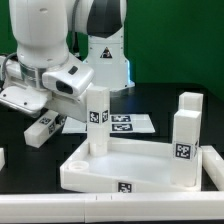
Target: Assemble desk
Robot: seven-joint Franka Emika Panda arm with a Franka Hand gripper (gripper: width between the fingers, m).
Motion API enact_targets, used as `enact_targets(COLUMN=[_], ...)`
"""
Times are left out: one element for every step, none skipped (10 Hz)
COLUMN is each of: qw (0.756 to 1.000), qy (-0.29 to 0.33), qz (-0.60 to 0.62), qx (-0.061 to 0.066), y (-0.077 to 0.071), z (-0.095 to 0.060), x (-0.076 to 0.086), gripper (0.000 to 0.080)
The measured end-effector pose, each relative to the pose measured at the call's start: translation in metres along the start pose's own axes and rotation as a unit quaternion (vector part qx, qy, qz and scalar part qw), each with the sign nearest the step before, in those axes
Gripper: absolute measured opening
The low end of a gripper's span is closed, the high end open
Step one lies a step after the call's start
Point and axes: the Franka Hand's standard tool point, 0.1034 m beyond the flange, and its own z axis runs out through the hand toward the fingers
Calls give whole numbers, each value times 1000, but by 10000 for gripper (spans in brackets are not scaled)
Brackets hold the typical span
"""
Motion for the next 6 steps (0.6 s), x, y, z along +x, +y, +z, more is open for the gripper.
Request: enact_targets(qw=[1000,1000,999,998,991,980], qy=[0,0,-1,-12,-21,-32], qz=[2,10,32,59,129,196], qx=[2,3,1,-6,-7,1], y=[-2,-3,-6,-17,-27,-33], z=[0,0,-1,-11,-19,-25], x=[0,-1,-1,-3,-4,-8], gripper=[475,475,609,637,637,647])
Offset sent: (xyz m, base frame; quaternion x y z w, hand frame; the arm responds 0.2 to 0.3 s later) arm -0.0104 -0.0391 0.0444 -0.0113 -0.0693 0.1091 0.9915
